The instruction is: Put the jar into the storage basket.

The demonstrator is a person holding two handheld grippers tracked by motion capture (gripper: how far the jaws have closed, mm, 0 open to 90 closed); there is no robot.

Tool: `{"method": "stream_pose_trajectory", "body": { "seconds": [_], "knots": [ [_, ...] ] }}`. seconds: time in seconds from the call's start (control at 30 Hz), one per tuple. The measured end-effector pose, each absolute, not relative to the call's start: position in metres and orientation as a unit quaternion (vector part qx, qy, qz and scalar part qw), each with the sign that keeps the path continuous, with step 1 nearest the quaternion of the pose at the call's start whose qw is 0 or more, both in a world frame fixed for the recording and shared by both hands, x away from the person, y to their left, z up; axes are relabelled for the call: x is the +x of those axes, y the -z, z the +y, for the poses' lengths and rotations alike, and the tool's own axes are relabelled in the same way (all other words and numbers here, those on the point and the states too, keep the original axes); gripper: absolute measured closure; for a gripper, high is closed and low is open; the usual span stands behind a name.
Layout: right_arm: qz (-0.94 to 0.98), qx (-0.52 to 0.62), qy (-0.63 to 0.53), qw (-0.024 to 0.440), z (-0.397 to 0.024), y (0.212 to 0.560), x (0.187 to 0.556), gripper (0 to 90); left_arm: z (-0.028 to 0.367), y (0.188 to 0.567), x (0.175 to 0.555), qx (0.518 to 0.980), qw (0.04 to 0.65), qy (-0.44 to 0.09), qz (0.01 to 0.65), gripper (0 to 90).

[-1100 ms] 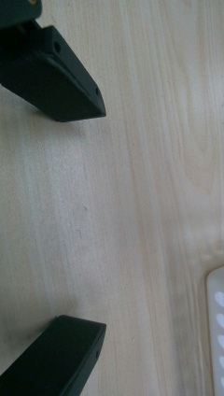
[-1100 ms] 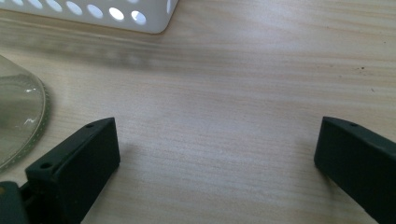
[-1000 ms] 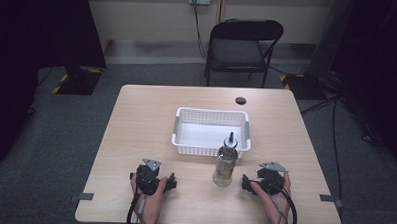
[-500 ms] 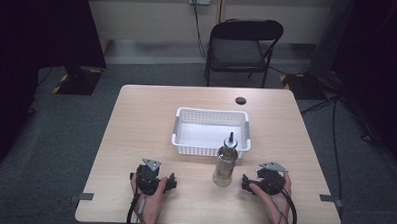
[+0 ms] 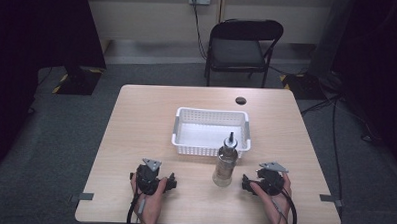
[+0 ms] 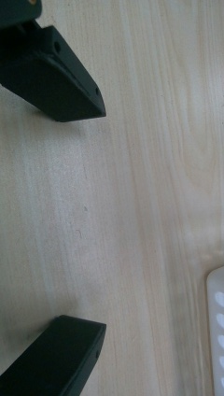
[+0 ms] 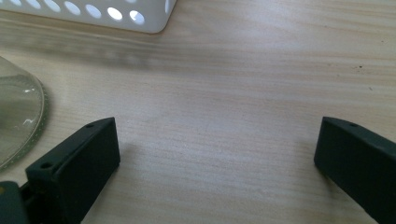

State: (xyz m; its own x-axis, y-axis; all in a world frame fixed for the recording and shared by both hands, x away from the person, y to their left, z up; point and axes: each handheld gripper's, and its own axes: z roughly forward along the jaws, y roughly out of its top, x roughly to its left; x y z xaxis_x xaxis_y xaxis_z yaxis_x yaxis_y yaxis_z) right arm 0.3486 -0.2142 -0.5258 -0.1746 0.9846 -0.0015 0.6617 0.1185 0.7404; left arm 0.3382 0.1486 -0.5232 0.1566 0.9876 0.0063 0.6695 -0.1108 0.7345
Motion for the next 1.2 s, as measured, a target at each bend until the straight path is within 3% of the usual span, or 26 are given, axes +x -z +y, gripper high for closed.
{"method": "stream_pose_trajectory", "body": {
  "seconds": [1.2],
  "knots": [
    [0.604,0.605,-0.405,0.325,-0.223,0.503,0.329,0.0,0.149,0.523,0.338,0.697,0.303,-0.263,0.594,0.0]
  ]
}}
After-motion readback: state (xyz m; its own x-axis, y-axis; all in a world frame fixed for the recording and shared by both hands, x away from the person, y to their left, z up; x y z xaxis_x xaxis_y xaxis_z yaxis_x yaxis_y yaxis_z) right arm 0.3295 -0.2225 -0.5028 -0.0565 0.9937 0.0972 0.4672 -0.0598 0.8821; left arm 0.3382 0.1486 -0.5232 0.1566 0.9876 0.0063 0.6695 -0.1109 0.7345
